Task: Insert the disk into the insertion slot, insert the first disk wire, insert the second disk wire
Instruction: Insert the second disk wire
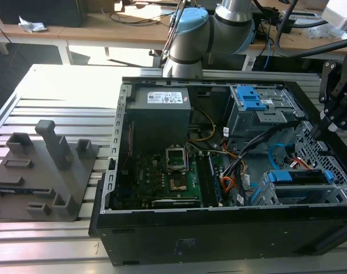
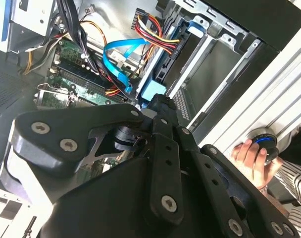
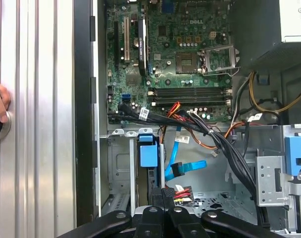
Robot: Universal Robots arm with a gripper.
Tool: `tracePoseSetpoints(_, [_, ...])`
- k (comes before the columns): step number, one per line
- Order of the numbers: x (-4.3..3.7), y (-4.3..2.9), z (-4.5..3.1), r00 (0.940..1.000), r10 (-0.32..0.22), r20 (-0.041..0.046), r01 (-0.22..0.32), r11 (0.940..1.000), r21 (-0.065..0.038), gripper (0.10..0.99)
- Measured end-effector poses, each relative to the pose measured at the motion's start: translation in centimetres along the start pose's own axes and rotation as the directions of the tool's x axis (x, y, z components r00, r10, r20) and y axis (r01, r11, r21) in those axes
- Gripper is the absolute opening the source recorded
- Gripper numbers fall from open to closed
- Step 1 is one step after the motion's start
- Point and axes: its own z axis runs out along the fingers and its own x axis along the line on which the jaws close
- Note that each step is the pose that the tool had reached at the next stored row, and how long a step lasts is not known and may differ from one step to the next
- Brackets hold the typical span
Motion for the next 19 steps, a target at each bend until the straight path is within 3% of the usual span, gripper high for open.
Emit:
tracePoseSetpoints(9, [0.02,0.81,0.05,1.0,0.0,0.0,0.0,1.0,0.0,0.106])
tracePoseSetpoints(14, [0.03,1.72,0.11,1.0,0.0,0.0,0.0,1.0,0.0,0.106])
tracePoseSetpoints(19, [-1.15,1.94,0.1,1.0,0.0,0.0001,0.0,1.0,0.0,0.106])
